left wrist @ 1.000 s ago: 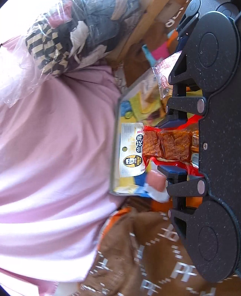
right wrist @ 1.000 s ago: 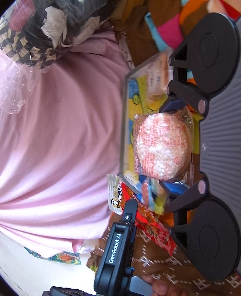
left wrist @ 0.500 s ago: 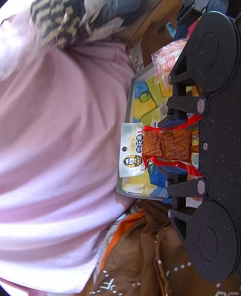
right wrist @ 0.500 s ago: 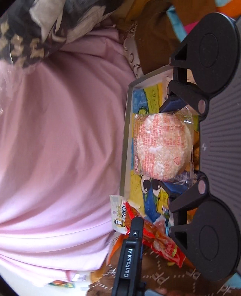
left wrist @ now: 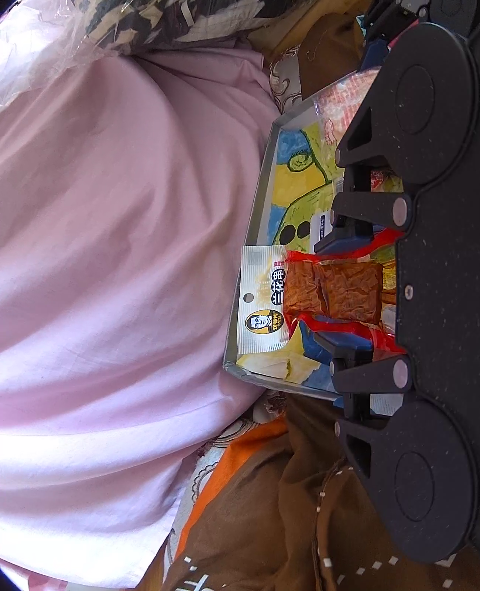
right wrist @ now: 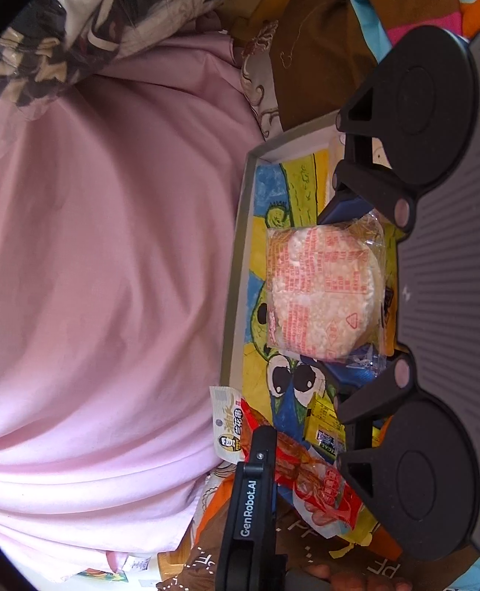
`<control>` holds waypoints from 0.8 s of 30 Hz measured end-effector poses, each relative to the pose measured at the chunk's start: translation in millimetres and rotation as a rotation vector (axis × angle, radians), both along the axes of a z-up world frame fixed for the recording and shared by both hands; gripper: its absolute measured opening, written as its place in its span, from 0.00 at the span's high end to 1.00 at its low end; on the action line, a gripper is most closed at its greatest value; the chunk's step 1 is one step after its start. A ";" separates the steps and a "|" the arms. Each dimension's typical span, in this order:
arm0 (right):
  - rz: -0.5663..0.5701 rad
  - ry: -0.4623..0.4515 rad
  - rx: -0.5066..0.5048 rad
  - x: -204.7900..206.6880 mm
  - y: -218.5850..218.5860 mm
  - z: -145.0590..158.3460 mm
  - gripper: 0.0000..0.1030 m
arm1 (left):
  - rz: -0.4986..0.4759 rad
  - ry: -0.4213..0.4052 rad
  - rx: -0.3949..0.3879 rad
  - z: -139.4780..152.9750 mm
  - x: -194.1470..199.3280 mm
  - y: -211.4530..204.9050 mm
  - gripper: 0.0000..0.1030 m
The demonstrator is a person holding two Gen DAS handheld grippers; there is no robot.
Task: Organize snacks
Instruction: 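Carry the spicy strip pack with the left tool while the right tool carries the cake pack to the tray, then release the spicy strip pack into the tray with the left tool while the right tool releases the cake pack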
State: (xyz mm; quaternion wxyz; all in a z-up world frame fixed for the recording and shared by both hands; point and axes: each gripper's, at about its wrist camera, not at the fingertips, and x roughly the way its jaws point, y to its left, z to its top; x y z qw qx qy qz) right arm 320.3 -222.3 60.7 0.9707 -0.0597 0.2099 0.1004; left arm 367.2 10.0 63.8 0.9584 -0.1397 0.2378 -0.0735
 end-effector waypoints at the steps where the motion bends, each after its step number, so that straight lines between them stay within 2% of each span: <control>1: 0.002 0.003 -0.003 0.9 0.9 -0.8 0.24 | 0.002 0.004 0.000 -0.8 1.0 -0.9 0.56; 9: 0.035 0.035 -0.047 6.8 6.9 -8.5 0.24 | -0.002 0.042 -0.003 -9.0 7.6 -3.3 0.53; 12: 0.032 0.053 -0.051 10.6 7.1 -11.7 0.23 | -0.012 0.055 0.004 -12.3 9.5 -5.4 0.49; 15: 0.020 0.059 -0.048 12.3 6.1 -13.2 0.21 | -0.008 0.060 0.005 -13.4 9.4 -6.2 0.43; 19: 0.007 0.050 -0.037 12.1 3.0 -10.4 0.16 | -0.006 0.044 0.005 -10.2 7.1 -5.0 0.26; 24: -0.005 0.027 -0.039 8.4 0.8 -6.0 0.09 | 0.024 0.028 0.014 -7.9 2.7 -2.6 0.15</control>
